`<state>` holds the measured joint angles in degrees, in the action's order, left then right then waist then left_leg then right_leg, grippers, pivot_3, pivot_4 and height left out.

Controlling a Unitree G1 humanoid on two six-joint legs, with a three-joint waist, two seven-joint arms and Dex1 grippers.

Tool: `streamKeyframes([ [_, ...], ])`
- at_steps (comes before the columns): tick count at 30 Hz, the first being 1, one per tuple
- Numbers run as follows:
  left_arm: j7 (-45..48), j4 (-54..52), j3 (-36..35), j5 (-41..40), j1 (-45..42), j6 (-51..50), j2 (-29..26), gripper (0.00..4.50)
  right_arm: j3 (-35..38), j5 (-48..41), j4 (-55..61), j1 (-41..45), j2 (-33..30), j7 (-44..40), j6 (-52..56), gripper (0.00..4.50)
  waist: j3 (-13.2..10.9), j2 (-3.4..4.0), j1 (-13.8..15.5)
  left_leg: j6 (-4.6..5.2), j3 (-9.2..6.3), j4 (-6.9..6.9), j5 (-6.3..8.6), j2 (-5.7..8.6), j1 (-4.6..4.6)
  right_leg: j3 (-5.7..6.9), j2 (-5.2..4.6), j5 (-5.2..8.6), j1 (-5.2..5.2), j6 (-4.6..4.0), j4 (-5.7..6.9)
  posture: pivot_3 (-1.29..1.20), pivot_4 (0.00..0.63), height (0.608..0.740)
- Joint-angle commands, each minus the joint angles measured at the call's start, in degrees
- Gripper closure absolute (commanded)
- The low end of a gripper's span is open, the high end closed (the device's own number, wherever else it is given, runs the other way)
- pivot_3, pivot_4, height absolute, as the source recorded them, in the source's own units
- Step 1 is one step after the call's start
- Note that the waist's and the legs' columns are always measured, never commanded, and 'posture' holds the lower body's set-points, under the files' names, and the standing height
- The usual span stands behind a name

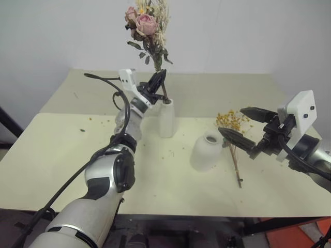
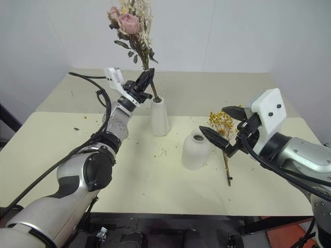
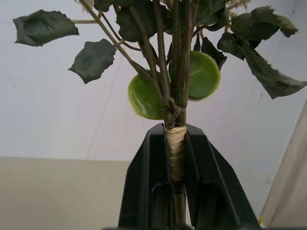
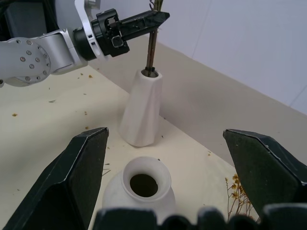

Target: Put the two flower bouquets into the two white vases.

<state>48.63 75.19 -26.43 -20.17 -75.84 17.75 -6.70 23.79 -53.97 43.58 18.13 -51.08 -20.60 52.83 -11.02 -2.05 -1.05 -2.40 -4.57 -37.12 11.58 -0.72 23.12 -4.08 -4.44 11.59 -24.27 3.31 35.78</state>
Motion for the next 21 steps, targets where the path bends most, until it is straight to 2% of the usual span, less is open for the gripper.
streamKeyframes([
  [1,1.35,-1.06,1.39,1.41,-0.12,2.20,0.45,4.37,2.24,-0.57,1.80,-0.22,-0.17,1.00,-1.40,0.00,0.00,0.00,0.04,0.00,0.00,0.00,0.00,0.00,0.01,0.00,0.00,0.00,0.00,0.00,-0.01,0.00,0.150,0.740],
  [21,-0.11,-0.22,5.23,7.12,2.41,5.20,0.74,4.37,4.09,-4.81,1.73,0.04,-0.94,3.22,-1.66,0.00,0.00,0.00,0.03,0.00,0.00,0.00,0.00,0.00,-0.01,0.00,0.00,0.00,0.00,0.00,0.01,0.00,0.150,0.740],
])
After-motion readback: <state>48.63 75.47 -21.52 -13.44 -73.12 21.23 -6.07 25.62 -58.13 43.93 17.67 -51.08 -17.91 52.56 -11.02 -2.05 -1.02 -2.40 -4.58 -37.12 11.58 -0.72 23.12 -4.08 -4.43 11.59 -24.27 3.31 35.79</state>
